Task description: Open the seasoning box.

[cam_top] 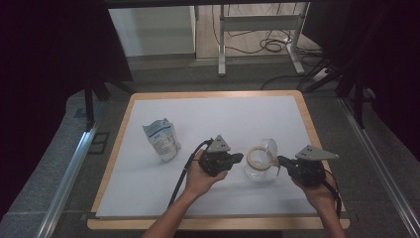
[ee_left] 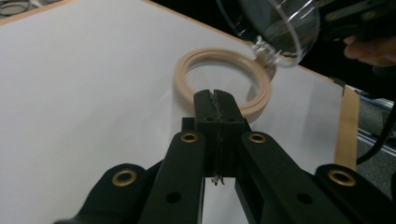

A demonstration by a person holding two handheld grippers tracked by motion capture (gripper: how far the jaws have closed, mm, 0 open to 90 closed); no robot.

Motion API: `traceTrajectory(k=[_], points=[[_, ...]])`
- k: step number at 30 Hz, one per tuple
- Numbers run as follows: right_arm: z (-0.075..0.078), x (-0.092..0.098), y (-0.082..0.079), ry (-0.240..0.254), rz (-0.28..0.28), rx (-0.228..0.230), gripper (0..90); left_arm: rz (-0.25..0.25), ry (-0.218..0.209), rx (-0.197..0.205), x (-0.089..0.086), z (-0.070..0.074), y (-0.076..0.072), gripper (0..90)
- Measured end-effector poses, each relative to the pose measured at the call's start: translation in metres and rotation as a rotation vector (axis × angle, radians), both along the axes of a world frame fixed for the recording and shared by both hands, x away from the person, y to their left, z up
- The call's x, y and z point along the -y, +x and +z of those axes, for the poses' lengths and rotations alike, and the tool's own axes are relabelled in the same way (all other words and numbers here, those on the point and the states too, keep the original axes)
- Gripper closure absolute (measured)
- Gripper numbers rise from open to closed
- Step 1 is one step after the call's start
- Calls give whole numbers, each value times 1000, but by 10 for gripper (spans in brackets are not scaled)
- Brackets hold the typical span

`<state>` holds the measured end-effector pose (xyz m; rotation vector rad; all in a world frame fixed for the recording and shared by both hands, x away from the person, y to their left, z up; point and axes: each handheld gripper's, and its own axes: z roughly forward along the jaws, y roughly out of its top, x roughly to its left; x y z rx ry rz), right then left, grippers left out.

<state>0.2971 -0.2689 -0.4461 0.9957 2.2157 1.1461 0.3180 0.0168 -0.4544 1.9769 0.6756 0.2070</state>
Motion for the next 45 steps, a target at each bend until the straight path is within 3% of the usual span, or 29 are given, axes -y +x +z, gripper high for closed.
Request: traceTrajectory(k=[10,19,24,27,36,39,41,45], points=[[-3,3,-1,-4,-1,-2,900,-42,8,1,36,12,5,900],[-1,4,-2,9,1,6,900,-56,9,-5,42,16,6,900],[-4,10,-9,18,-18,10,900,-64,18,-5,45,18,6,900],[-11,17,-18,47,-35,9,894,-71,18,-2,47,20,5,900],[-40,26,-38,89,-50,-32,672,-87,30,7,59,23,2,900],[-51,27,-48,128,-29,-40,567,-96,34,12,63,26,1,900],[-57,27,-52,155,-22,-48,549,-100,38,20,68,29,1,900],[-62,28,-57,149,-20,-54,529,-110,45,26,75,31,-1,900]])
